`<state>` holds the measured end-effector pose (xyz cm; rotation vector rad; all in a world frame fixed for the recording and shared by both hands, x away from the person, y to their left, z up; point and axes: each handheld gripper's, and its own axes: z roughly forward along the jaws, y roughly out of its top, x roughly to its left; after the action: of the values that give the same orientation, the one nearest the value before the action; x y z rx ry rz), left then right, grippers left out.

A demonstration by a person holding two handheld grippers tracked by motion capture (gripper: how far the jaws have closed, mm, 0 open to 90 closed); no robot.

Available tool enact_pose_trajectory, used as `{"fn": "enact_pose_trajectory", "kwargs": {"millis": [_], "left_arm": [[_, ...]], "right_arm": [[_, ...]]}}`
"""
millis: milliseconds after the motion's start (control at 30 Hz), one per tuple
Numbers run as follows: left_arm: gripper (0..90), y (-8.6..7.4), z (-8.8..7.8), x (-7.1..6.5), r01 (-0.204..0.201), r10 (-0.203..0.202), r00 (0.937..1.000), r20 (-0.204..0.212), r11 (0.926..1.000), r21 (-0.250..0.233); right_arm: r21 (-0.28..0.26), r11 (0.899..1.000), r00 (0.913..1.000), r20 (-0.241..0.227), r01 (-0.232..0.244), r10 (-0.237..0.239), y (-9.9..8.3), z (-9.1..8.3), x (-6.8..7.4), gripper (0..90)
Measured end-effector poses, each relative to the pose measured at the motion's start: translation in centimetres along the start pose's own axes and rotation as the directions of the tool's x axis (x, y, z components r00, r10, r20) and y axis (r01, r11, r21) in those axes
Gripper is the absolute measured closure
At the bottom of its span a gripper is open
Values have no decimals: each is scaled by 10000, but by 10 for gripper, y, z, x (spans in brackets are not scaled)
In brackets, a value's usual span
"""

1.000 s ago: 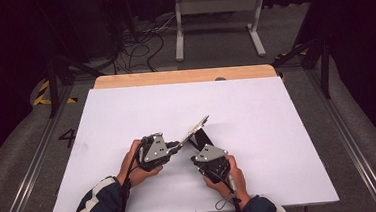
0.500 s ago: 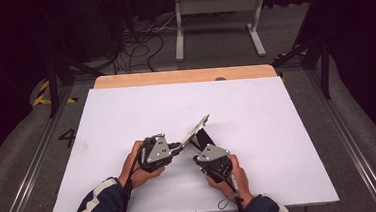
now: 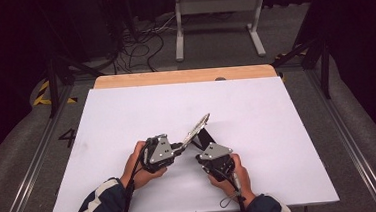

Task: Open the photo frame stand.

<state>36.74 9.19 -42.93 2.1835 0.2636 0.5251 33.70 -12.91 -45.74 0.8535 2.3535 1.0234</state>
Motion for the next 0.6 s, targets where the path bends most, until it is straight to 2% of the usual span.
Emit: {"fn": "enact_pose_trajectory", "kwargs": {"millis": [100,233,600], "left_arm": [[796,1,1,0,-42,42,10000,-40,10000,-20],[793,2,2,-2,54,-54,10000,-17,10000,-12],[789,7,4,-7,92,-91,9999,-99,9999,94]], "right_arm": [[10,9998,9998,24,-184,184,1,1,-2,900],[42,9999,10000,19,-93,93,-1,-1,-4,900],[-55,9995,9996,12,-299,300,-5,-4,-9,900]]}}
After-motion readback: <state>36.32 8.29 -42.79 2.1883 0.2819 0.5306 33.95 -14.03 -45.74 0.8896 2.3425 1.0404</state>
